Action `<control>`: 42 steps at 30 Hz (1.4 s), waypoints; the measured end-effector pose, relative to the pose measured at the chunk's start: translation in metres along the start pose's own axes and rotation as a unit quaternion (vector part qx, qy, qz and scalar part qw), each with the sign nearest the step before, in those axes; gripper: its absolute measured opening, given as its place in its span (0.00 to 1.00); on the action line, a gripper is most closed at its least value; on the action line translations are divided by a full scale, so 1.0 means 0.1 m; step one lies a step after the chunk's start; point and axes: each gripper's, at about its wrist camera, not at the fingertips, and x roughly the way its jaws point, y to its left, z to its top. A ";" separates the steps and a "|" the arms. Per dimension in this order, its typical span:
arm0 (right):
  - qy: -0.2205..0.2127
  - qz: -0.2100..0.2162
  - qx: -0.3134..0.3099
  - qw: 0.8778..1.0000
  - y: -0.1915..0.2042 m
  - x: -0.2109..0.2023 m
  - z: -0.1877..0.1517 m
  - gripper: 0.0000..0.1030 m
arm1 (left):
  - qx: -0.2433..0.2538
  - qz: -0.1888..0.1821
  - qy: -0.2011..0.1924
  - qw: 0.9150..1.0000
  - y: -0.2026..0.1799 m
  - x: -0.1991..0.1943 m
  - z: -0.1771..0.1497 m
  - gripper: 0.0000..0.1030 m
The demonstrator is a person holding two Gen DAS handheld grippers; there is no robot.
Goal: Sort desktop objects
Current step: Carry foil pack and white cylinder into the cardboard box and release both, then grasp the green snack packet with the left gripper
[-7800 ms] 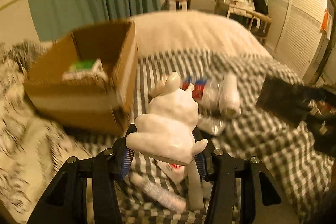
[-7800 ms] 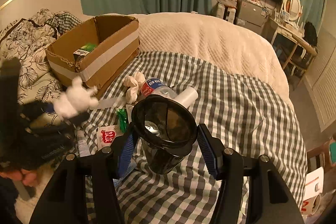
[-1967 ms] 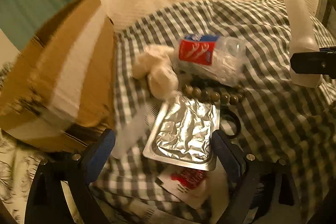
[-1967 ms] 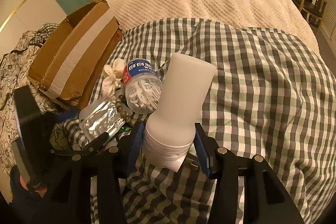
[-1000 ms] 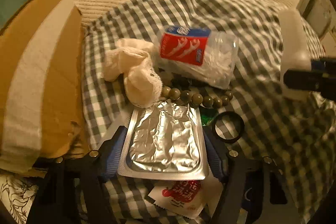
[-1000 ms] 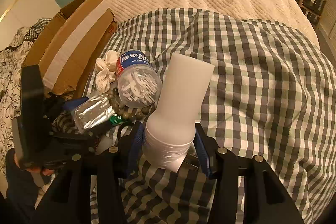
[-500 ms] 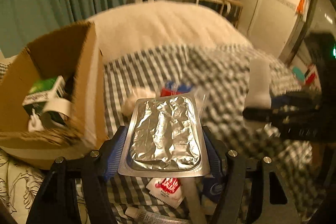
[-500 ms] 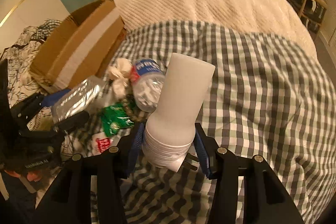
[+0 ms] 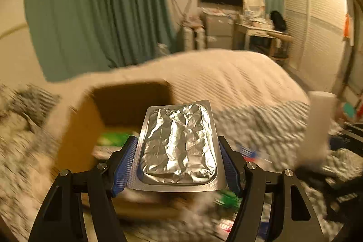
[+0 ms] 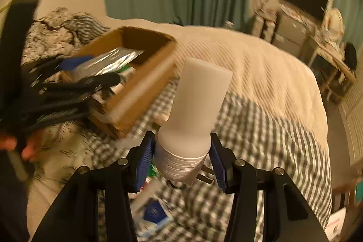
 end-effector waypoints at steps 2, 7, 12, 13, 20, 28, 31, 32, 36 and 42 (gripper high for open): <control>-0.006 0.008 -0.011 1.000 0.12 0.00 0.15 0.46 | -0.019 0.027 -0.005 0.999 0.24 0.04 0.04 0.69; -0.005 0.064 -0.006 0.998 0.41 0.31 0.66 0.46 | -0.110 0.072 0.047 0.990 0.85 0.39 -0.07 0.69; 0.021 0.123 0.046 0.991 0.53 0.82 0.99 0.46 | -0.125 0.067 0.054 0.988 0.98 0.50 -0.13 0.71; 0.022 0.131 0.059 0.989 0.53 0.87 1.01 0.46 | -0.124 0.067 0.051 0.989 0.97 0.49 -0.12 0.72; -0.022 0.155 0.129 0.979 0.35 0.79 1.24 0.72 | -0.115 0.122 0.018 0.986 0.90 0.24 -0.09 1.00; -0.029 0.080 0.091 0.992 0.01 0.15 0.77 0.72 | -0.131 0.042 0.006 0.990 0.59 -0.09 -0.10 1.00; -0.005 0.034 0.072 0.997 -0.17 0.00 0.35 0.72 | -0.117 -0.002 0.024 0.993 0.20 -0.13 -0.15 1.00; 0.003 0.022 0.070 0.997 -0.25 -0.03 0.21 0.72 | -0.110 -0.014 0.029 0.993 0.08 -0.13 -0.18 1.00; 0.027 -0.008 0.095 0.995 -0.62 -0.04 -0.31 0.72 | -0.071 -0.043 0.075 0.994 -0.45 -0.02 -0.45 1.00; 0.058 -0.011 0.146 0.988 -0.97 0.15 -0.74 0.67 | 0.033 -0.047 0.149 0.987 -1.09 0.46 -0.89 1.00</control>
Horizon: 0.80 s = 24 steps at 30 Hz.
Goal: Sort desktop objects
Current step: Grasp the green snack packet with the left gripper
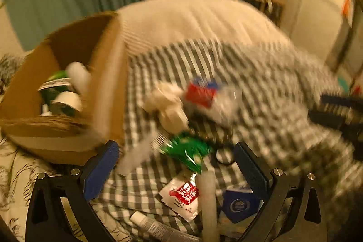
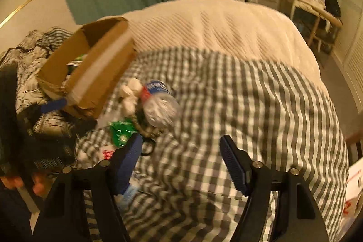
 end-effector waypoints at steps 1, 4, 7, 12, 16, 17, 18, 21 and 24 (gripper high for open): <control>0.005 0.002 0.003 1.000 -0.02 0.05 0.01 0.67 | 0.015 0.008 0.008 1.000 -0.06 0.08 -0.02 1.00; 0.013 0.018 0.003 1.000 -0.06 0.11 0.04 0.66 | 0.037 0.004 0.034 0.999 -0.17 0.31 -0.09 1.00; 0.016 0.025 -0.014 0.999 -0.02 0.10 0.05 0.66 | 0.029 0.001 0.031 0.999 -0.12 0.44 -0.10 1.00; 0.016 0.029 -0.039 0.999 0.02 0.16 0.09 0.66 | 0.051 0.015 0.018 0.998 -0.10 0.68 -0.07 1.00; 0.037 0.032 -0.041 0.998 -0.03 0.39 0.12 0.66 | 0.054 0.002 0.036 0.998 -0.11 0.81 -0.09 0.99; 0.041 0.034 -0.040 0.998 -0.03 0.43 0.12 0.66 | 0.056 0.005 0.038 0.998 -0.11 0.83 -0.10 0.93; 0.047 0.037 -0.038 0.997 -0.04 0.49 0.11 0.66 | 0.057 -0.004 0.042 0.997 -0.11 0.84 -0.10 0.86; 0.064 0.037 -0.042 0.996 0.00 0.59 0.07 0.66 | 0.055 -0.036 0.055 0.996 -0.09 0.85 -0.10 0.63; 0.064 0.021 -0.053 0.996 0.05 0.61 0.04 0.66 | 0.054 -0.039 0.054 0.996 -0.07 0.77 -0.12 0.47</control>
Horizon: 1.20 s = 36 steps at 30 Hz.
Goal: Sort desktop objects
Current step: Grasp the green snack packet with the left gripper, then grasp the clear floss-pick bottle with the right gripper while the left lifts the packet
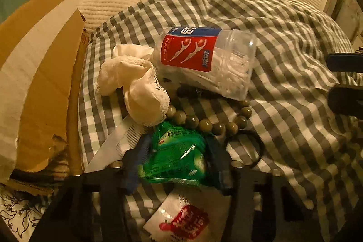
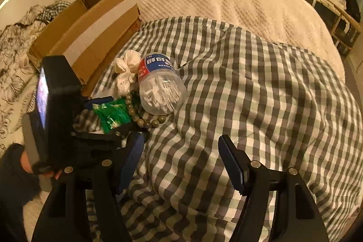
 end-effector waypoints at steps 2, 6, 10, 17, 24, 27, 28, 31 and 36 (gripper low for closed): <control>-0.006 -0.007 0.000 1.000 0.01 -0.01 -0.02 0.66 | -0.003 0.014 0.002 1.000 0.01 -0.08 -0.02 0.44; -0.019 -0.017 0.001 1.000 0.02 -0.07 -0.03 0.66 | -0.030 0.023 -0.002 0.999 0.08 -0.24 -0.10 0.42; -0.031 -0.022 -0.018 0.999 0.12 -0.03 0.03 0.66 | -0.081 0.021 -0.007 0.997 0.18 -0.34 -0.13 0.37; -0.028 -0.009 -0.067 0.997 0.37 0.27 0.30 0.66 | -0.092 0.029 -0.027 0.995 0.26 -0.42 -0.12 0.36; 0.003 -0.005 -0.053 0.999 0.34 0.73 0.61 0.66 | -0.100 0.064 -0.051 0.992 0.35 -0.40 0.03 0.36; 0.020 0.012 -0.037 0.999 0.32 0.93 0.64 0.69 | -0.099 0.071 -0.072 0.990 0.41 -0.40 0.07 0.36; 0.024 0.016 -0.030 0.999 0.31 0.98 0.62 0.69 | -0.102 0.071 -0.073 0.989 0.43 -0.39 0.09 0.36; 0.037 0.021 -0.035 0.998 0.32 1.05 0.57 0.68 | -0.112 0.069 -0.077 0.988 0.49 -0.39 0.10 0.36; 0.037 0.029 -0.008 0.999 0.29 0.93 0.48 0.62 | -0.120 0.063 -0.086 0.987 0.55 -0.46 0.10 0.36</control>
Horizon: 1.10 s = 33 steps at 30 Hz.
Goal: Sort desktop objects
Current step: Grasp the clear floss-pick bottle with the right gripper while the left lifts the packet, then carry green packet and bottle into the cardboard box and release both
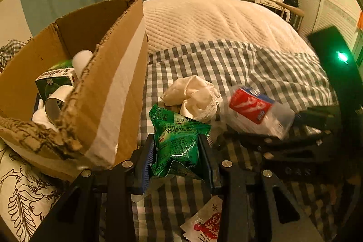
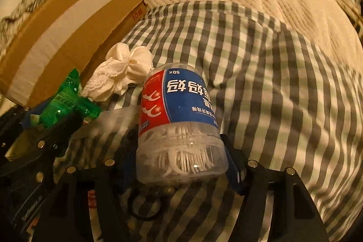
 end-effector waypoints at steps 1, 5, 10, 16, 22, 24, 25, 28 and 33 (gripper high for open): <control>-0.001 -0.001 0.002 1.000 0.00 -0.04 -0.03 0.62 | 0.001 0.001 -0.001 1.000 -0.03 0.01 0.02 0.36; -0.022 -0.008 0.033 0.999 -0.05 -0.33 -0.19 0.61 | -0.003 -0.006 -0.011 1.000 -0.03 -0.05 0.02 0.36; -0.061 0.004 0.086 0.994 -0.15 -0.76 -0.28 0.61 | -0.008 -0.027 -0.021 0.999 -0.05 -0.10 0.09 0.36; -0.115 0.041 0.115 0.986 -0.14 -1.20 -0.31 0.62 | -0.018 -0.067 -0.047 0.997 -0.01 -0.37 0.16 0.36; -0.143 0.038 0.095 0.984 0.06 -1.44 -0.33 0.61 | -0.038 -0.086 -0.089 0.992 0.10 -0.69 0.29 0.36; -0.147 0.039 0.083 0.985 0.17 -1.49 -0.32 0.61 | -0.049 -0.092 -0.111 0.988 0.19 -0.85 0.37 0.36; -0.149 0.039 0.078 0.985 0.22 -1.50 -0.30 0.61 | -0.054 -0.092 -0.123 0.987 0.23 -0.93 0.40 0.36; -0.159 0.041 0.057 0.985 0.37 -1.60 -0.24 0.61 | -0.075 -0.084 -0.163 0.980 0.46 -1.20 0.56 0.36; -0.180 0.043 0.021 0.983 0.67 -1.78 0.03 0.61 | -0.115 -0.032 -0.216 0.969 0.94 -1.53 0.76 0.36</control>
